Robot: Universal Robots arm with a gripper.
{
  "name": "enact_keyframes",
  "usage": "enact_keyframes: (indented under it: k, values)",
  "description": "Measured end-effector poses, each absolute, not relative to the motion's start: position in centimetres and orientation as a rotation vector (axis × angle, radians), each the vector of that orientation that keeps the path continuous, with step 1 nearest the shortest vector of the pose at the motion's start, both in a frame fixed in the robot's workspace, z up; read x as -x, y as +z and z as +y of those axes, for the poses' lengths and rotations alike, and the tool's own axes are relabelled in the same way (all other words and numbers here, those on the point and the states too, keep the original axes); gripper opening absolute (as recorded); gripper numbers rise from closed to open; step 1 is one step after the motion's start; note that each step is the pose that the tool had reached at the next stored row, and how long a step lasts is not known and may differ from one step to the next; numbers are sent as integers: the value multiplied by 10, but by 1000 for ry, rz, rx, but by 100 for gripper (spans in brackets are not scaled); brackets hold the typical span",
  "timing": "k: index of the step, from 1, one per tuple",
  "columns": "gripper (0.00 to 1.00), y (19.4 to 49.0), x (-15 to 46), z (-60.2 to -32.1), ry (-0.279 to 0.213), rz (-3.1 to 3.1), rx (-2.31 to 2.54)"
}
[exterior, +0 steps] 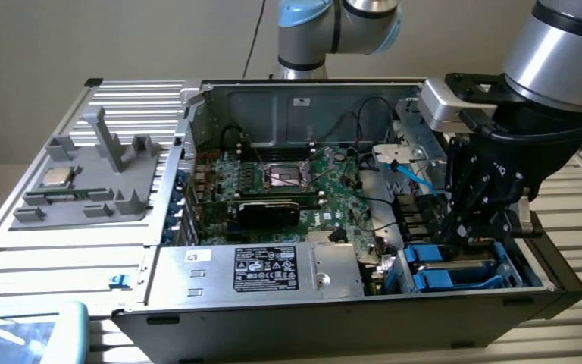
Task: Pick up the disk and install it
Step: 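Insert the second disk wire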
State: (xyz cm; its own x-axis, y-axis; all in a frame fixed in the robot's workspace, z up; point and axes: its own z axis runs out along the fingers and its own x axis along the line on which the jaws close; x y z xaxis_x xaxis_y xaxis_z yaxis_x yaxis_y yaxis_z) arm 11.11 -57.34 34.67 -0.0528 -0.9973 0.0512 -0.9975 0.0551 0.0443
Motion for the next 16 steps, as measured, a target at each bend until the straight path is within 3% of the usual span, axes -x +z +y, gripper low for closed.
enact_keyframes:
  k: [16]
  values:
    - [16,344,-110,-578,-6,-2204,-2170]
